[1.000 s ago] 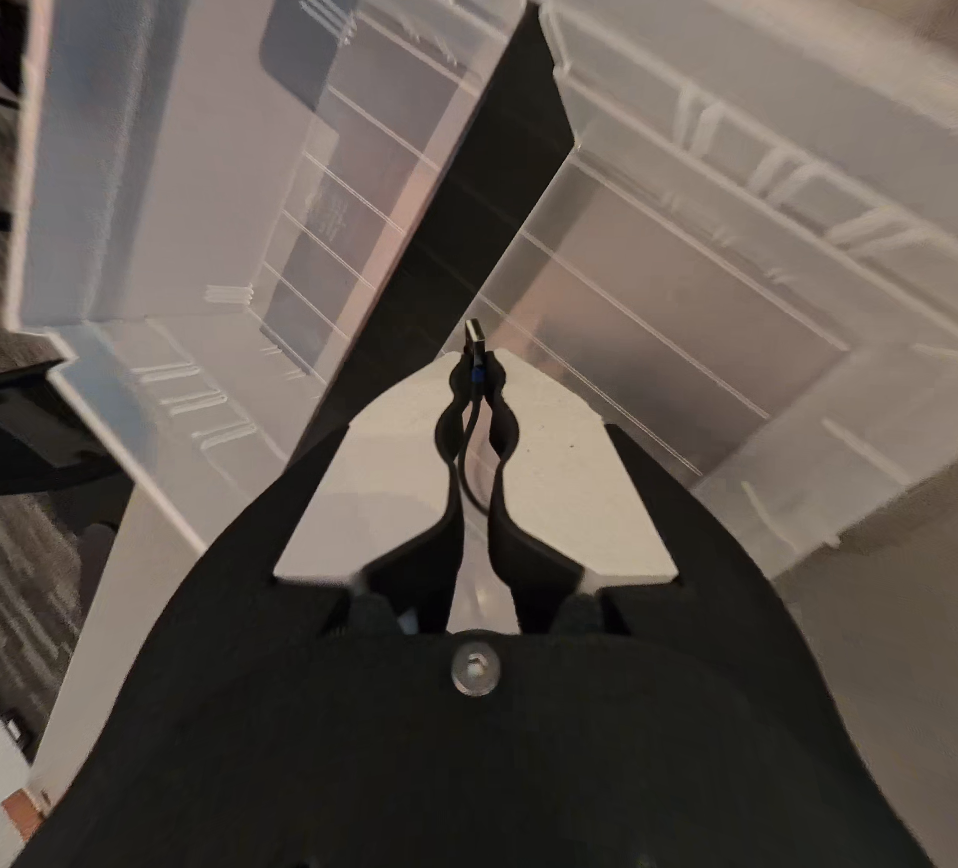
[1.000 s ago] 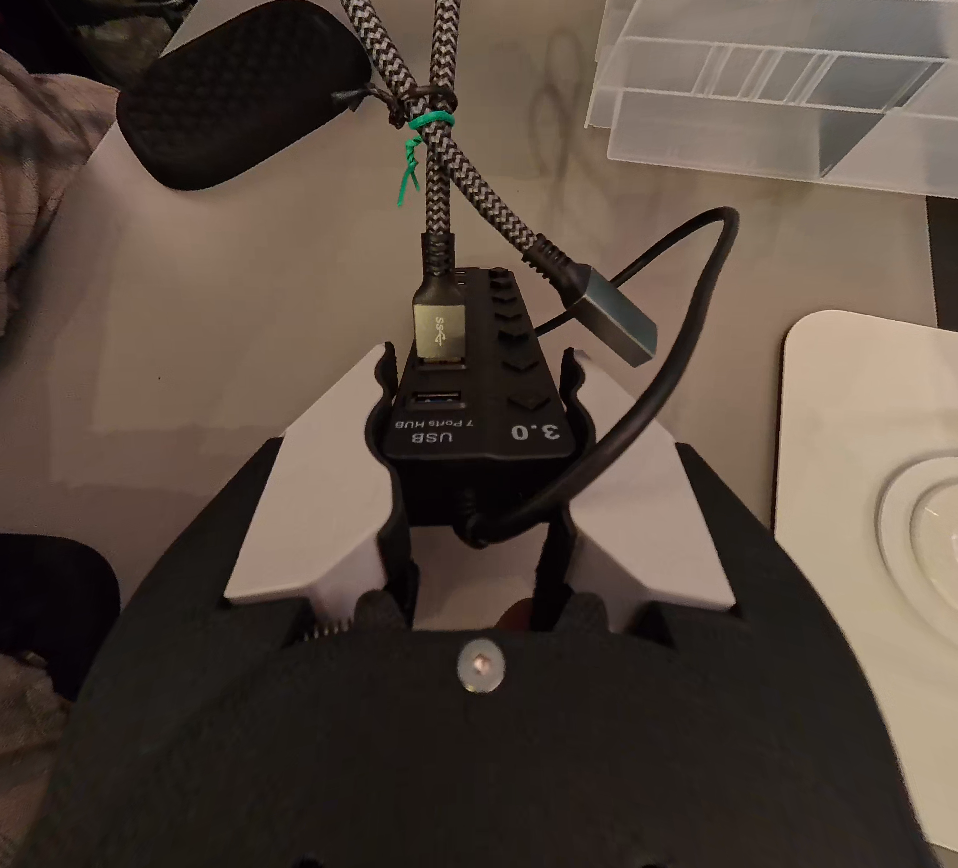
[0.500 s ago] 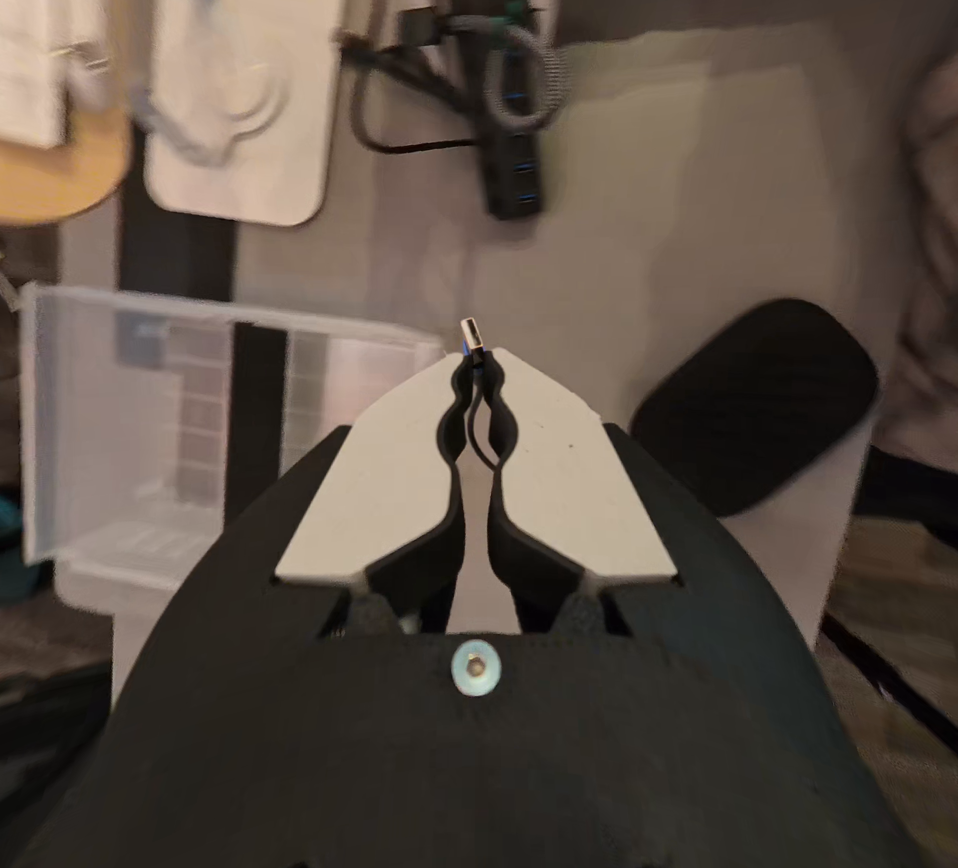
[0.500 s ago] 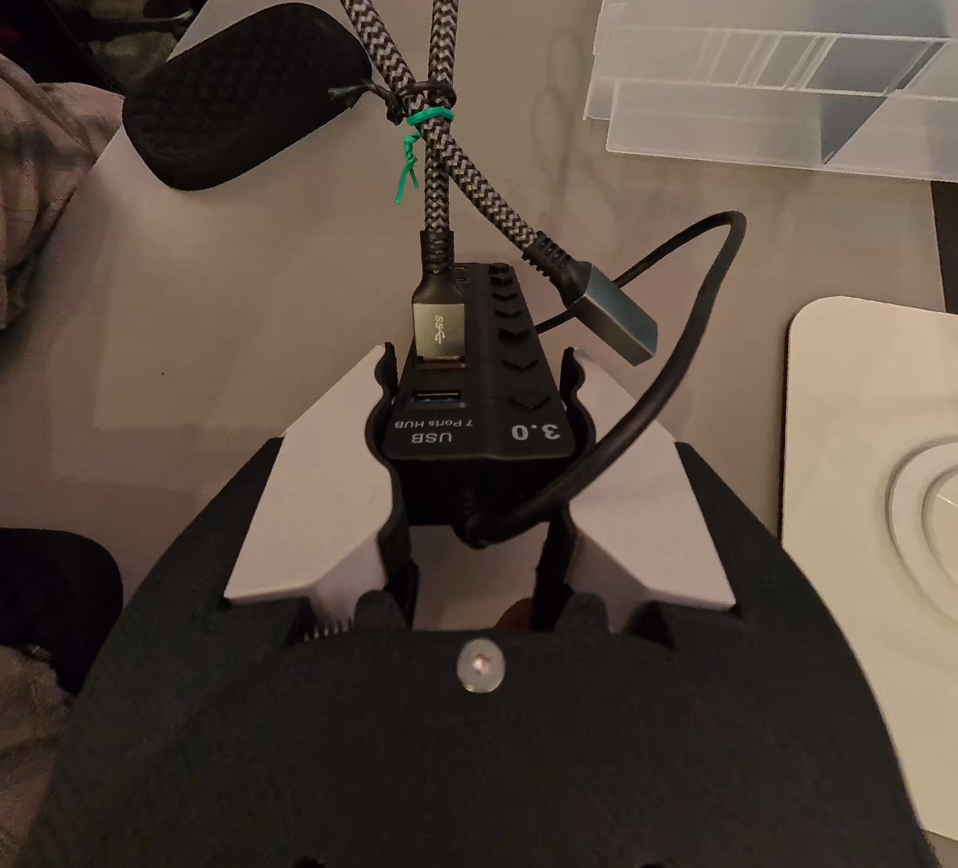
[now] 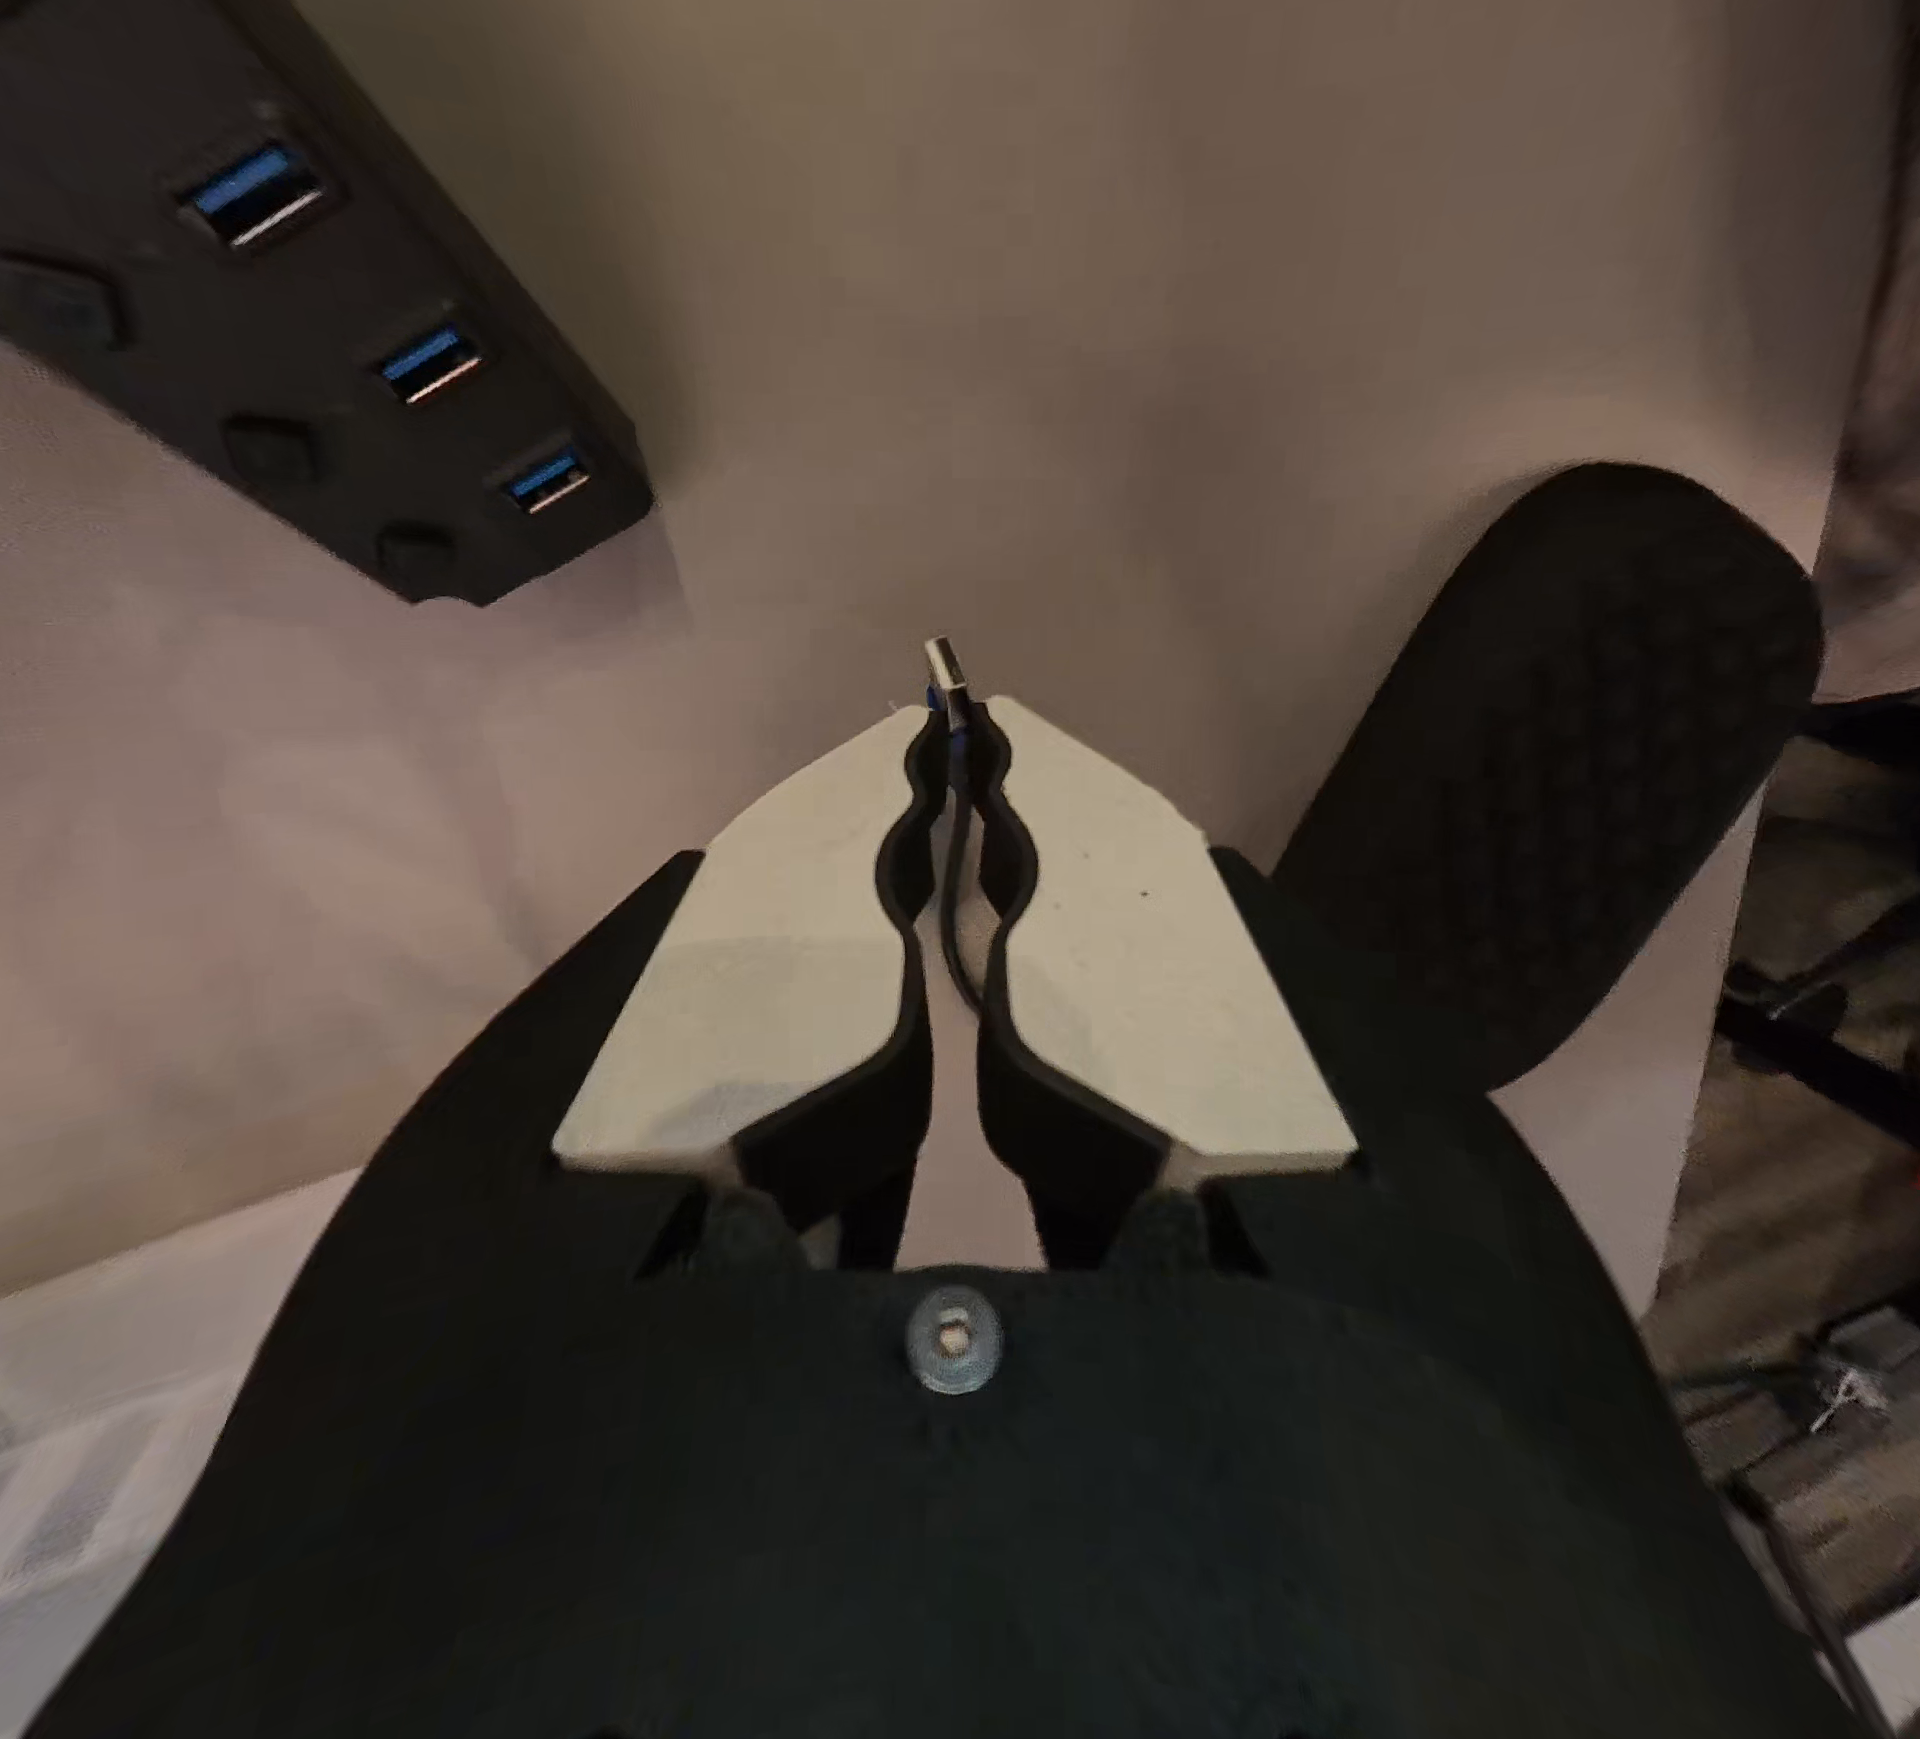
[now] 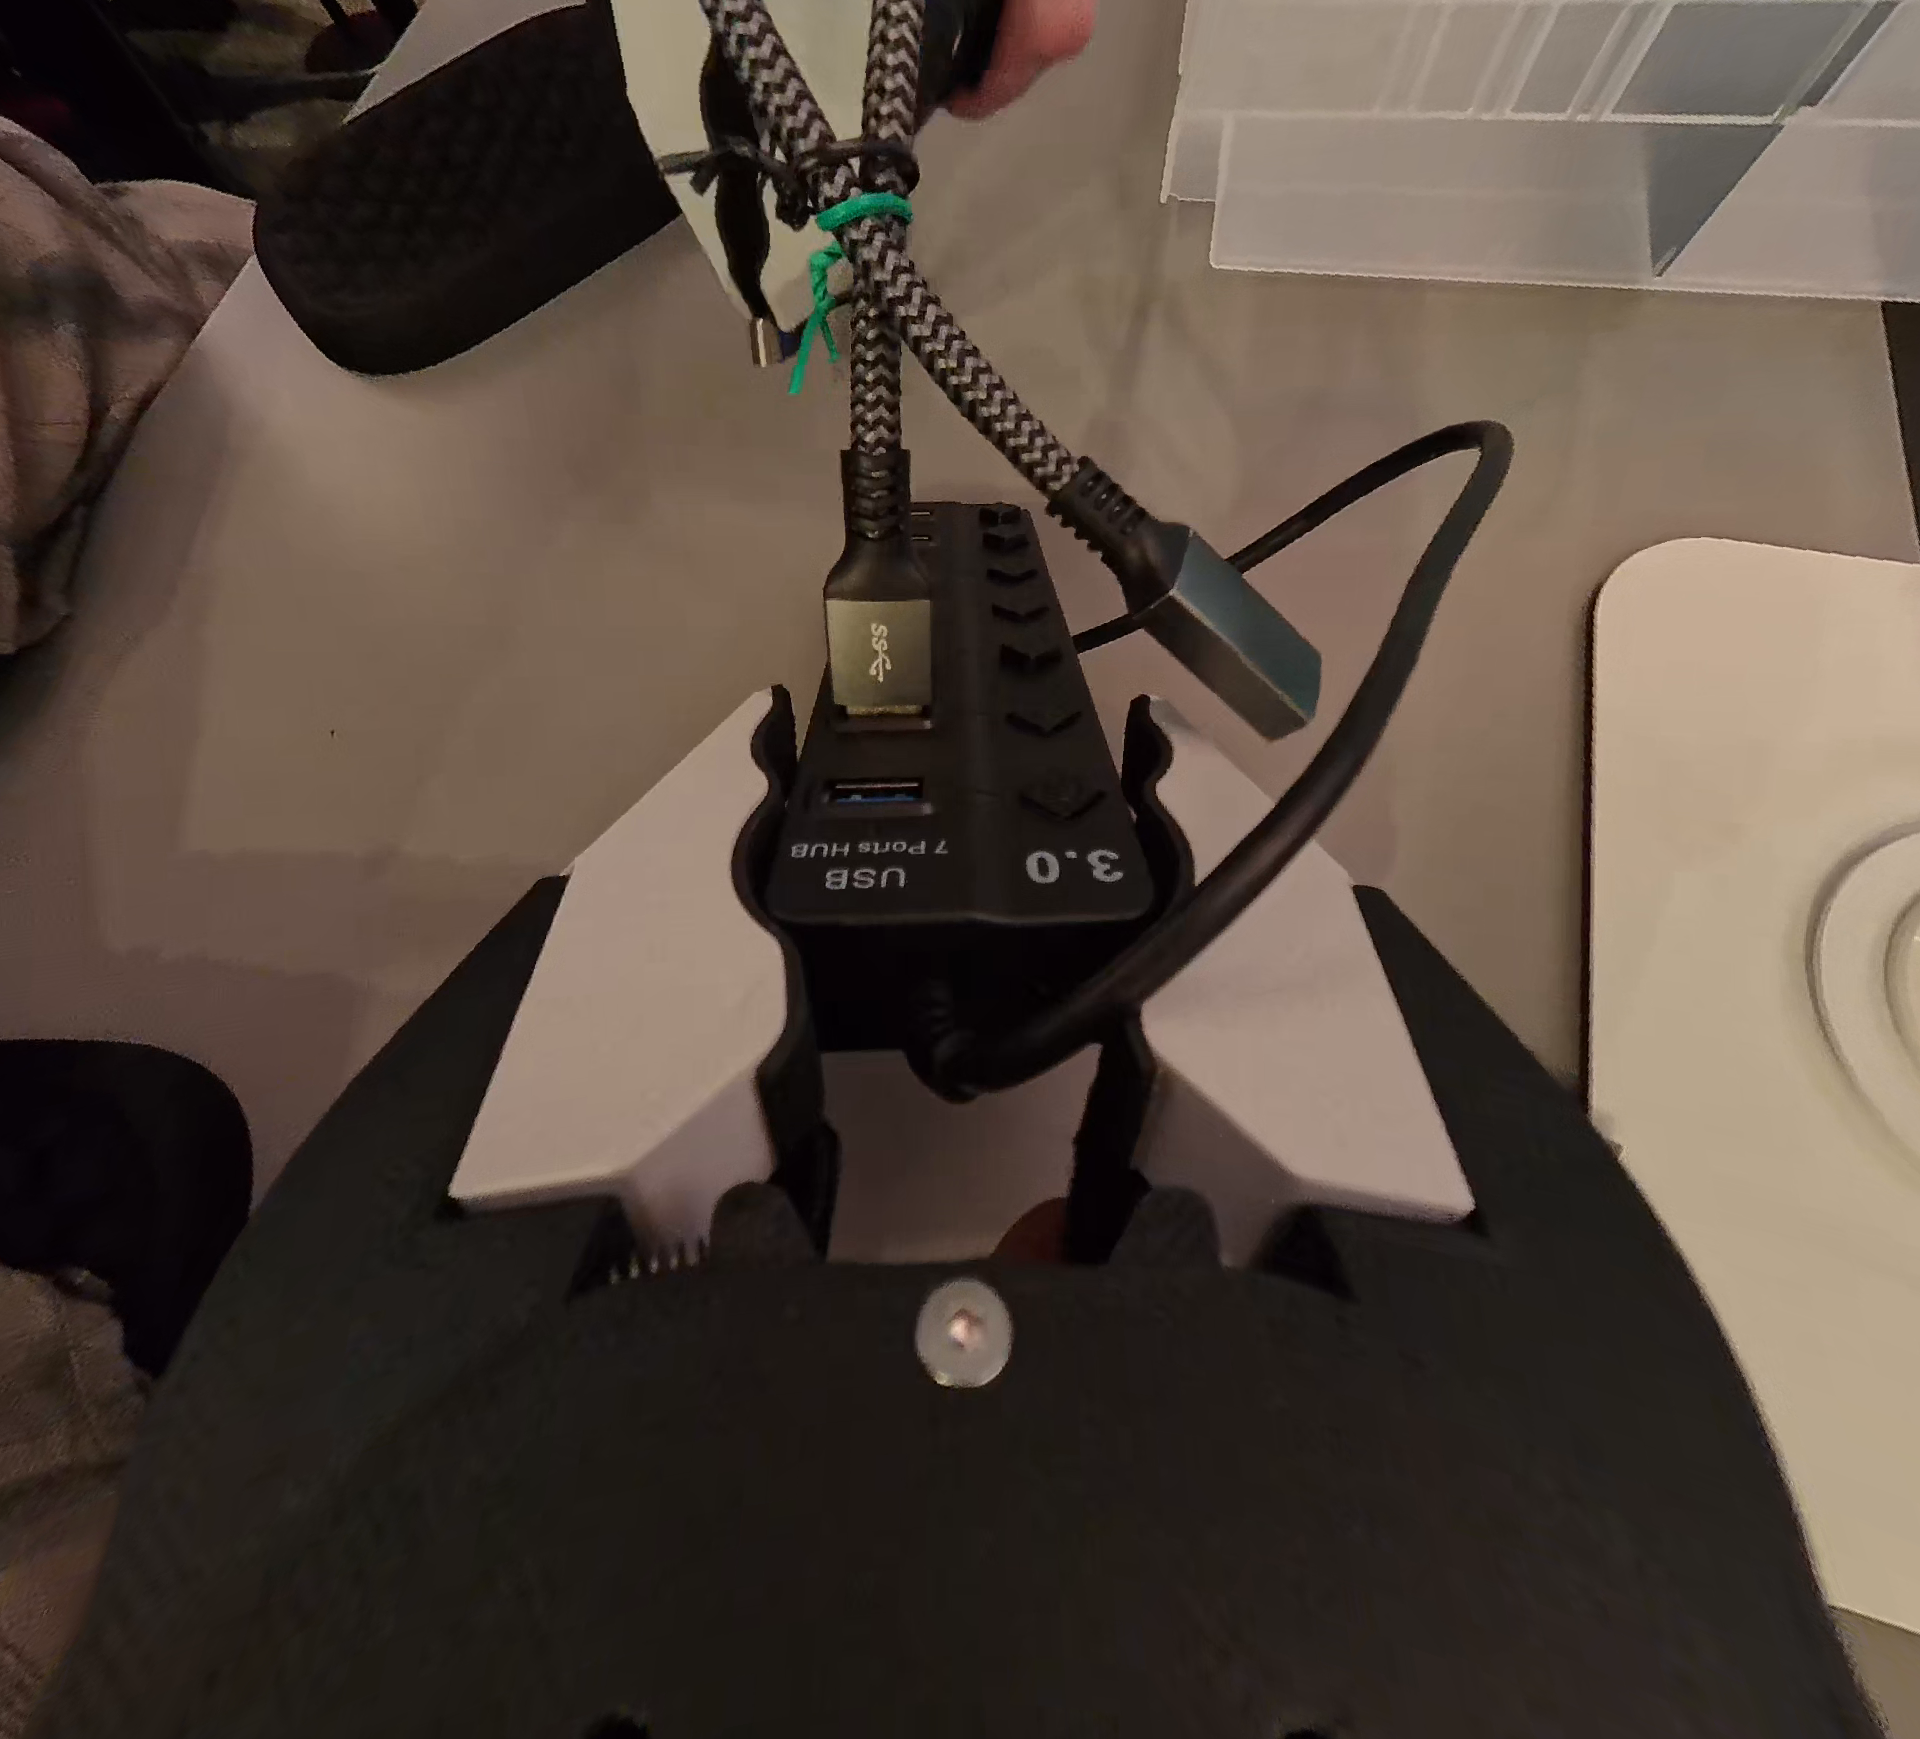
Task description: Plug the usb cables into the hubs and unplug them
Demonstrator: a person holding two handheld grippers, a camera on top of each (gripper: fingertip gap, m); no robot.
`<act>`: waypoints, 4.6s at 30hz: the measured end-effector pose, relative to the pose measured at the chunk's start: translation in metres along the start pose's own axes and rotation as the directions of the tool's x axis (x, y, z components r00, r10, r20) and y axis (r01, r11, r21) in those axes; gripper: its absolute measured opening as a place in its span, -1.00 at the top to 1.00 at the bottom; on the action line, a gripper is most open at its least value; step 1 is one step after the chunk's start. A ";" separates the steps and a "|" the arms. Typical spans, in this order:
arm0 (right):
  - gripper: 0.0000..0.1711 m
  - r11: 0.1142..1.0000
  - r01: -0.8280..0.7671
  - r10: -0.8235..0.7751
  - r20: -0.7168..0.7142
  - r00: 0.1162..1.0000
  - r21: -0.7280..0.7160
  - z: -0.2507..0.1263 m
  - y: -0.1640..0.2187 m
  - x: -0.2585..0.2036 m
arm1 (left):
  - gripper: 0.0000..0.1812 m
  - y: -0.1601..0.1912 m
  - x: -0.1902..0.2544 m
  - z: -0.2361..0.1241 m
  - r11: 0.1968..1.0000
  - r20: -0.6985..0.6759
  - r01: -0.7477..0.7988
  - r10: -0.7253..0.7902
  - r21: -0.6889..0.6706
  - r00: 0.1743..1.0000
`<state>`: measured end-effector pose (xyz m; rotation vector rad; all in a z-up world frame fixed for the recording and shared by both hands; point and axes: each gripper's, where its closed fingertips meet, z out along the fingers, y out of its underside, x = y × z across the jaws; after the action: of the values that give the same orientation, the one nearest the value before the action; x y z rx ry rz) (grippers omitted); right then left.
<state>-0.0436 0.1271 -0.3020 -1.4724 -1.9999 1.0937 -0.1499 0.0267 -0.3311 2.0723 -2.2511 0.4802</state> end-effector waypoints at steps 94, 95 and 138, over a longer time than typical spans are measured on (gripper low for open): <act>0.68 0.962 -0.202 0.144 -0.286 0.947 -0.184 -0.069 0.055 0.020 | 0.49 0.008 -0.032 -0.018 0.990 0.632 0.126 -0.058 -0.064 0.773; 0.68 0.965 -0.192 0.133 -0.297 0.945 -0.178 -0.073 0.052 0.020 | 0.51 0.008 -0.027 -0.010 0.992 0.637 0.116 -0.060 -0.048 0.769; 0.80 0.685 0.728 -0.698 -0.260 0.668 0.031 0.007 -0.175 -0.105 | 0.92 -0.061 0.057 -0.149 0.785 -0.017 0.038 -0.034 0.619 0.999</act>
<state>-0.1164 0.0047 -0.1553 -0.5698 -1.9968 0.6450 -0.1217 0.0058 -0.1641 2.3487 -2.2415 1.3880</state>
